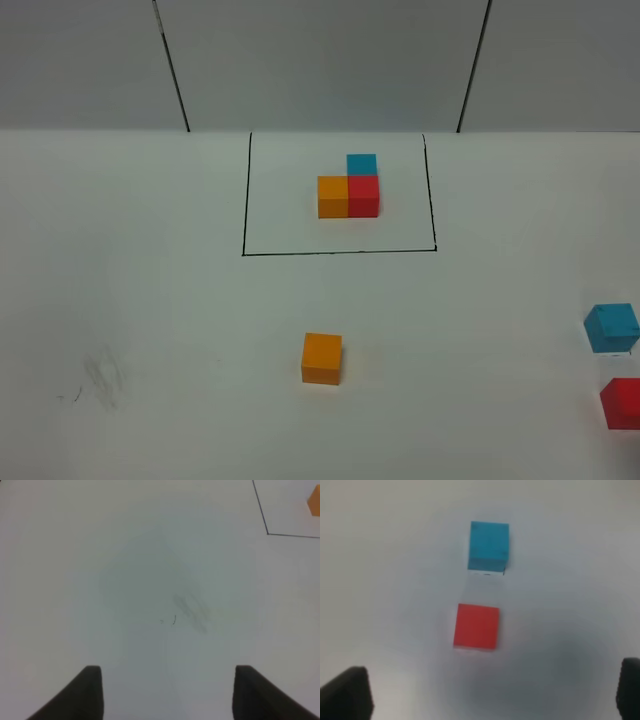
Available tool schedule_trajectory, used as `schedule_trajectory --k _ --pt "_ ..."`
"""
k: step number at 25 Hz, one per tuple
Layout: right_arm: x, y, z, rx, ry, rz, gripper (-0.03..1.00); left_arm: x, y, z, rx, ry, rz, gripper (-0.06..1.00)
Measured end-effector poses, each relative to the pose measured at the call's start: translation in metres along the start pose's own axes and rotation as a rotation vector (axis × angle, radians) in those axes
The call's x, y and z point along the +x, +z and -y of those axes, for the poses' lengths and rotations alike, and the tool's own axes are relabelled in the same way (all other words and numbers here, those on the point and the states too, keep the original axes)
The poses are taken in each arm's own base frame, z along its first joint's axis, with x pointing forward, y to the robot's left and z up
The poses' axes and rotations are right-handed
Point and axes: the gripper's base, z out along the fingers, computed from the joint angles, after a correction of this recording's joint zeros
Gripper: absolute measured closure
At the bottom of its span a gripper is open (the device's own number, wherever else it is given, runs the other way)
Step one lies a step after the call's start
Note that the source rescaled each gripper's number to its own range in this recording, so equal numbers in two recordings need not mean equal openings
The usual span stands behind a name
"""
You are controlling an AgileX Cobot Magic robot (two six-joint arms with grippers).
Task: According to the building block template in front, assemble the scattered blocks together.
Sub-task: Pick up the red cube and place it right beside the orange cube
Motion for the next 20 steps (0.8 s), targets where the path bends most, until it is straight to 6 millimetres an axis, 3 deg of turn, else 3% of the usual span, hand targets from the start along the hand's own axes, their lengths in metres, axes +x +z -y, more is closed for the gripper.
schedule_trajectory --k 8,15,20 --pt "-0.019 0.066 -0.004 0.013 0.018 -0.177 -0.03 0.000 0.000 0.000 0.000 0.000 0.000 0.69" --pt "-0.018 0.104 -0.002 0.034 0.092 -0.274 -0.02 0.000 0.000 0.000 0.000 0.000 0.000 0.69" --pt "-0.013 0.119 0.000 0.036 0.114 -0.339 -0.01 0.000 0.000 0.000 0.000 0.000 0.000 0.69"
